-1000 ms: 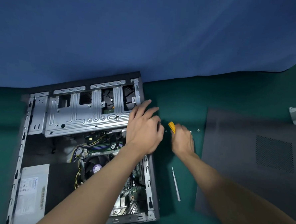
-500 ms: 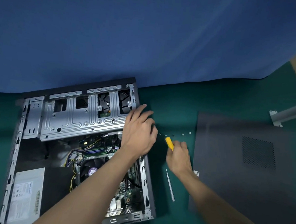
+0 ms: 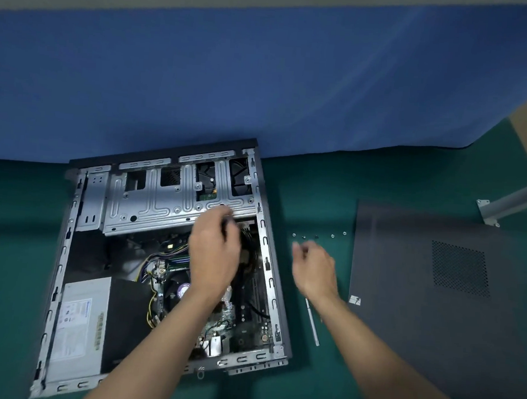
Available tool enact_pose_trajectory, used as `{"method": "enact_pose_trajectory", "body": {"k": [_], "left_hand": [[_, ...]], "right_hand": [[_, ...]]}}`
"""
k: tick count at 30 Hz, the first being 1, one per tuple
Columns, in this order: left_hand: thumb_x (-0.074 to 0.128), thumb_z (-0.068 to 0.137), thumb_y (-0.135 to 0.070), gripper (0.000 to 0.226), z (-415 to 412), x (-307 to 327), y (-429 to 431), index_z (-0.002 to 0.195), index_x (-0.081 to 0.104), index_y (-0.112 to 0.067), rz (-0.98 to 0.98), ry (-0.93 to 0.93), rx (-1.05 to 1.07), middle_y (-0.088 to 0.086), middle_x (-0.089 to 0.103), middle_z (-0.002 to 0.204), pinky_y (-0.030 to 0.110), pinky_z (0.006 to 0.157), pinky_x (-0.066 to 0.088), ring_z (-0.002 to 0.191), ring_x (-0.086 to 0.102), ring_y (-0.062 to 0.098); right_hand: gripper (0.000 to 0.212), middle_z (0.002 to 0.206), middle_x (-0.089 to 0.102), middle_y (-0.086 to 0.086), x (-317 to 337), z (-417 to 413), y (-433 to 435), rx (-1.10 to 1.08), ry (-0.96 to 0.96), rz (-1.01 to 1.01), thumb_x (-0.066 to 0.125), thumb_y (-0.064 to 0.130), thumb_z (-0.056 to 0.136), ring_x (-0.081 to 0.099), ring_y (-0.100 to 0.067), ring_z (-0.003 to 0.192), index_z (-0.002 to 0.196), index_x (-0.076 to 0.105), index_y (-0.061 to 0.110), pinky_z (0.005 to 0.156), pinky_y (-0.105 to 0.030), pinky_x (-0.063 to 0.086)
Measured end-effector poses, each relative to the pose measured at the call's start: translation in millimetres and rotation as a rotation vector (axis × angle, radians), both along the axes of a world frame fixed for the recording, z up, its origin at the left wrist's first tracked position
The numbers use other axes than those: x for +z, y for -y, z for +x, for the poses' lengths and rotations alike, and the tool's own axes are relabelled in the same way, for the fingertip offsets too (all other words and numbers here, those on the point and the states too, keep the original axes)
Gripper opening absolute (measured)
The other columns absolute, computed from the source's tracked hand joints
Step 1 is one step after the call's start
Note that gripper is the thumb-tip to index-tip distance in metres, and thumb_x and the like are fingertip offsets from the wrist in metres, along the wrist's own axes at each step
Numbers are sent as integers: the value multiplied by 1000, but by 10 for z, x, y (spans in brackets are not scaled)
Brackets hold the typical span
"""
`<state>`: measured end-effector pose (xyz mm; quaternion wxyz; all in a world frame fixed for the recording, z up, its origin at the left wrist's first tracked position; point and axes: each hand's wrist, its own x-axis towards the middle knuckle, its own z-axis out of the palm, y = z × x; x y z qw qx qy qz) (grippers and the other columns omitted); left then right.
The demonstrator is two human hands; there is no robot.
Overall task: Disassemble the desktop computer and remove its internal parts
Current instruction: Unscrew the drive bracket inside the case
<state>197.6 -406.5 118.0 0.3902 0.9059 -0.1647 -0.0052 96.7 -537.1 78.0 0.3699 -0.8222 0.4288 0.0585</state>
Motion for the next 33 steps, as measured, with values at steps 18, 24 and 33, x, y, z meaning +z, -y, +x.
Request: {"method": "enact_pose_trajectory", "body": {"k": [18, 24, 33], "left_hand": [[55, 86, 16, 37, 491, -126, -394, 122, 45, 14, -974, -1286, 376, 26, 51, 120, 42, 101, 48, 109, 58, 31], [60, 68, 7, 42, 397, -193, -598, 102, 39, -9, -909, -1378, 168, 19, 51, 110, 29, 72, 50, 90, 56, 22], [78, 71, -10, 59, 456, -97, -519, 122, 55, 9, -680, -1346, 142, 20, 65, 119, 42, 100, 48, 111, 62, 30]], "right_hand": [[65, 138, 45, -16, 306, 553, -596, 8, 122, -103, 17, 59, 96, 46, -36, 120, 143, 25, 16, 96, -47, 36], [68, 128, 54, -12, 310, 557, -529, -112, 210, 20, 16, 61, 96, 45, -25, 119, 137, 42, 13, 99, -43, 37], [69, 131, 52, -14, 284, 594, -515, -112, 172, 0, 15, 61, 96, 42, -28, 123, 136, 43, 11, 99, -44, 34]]}}
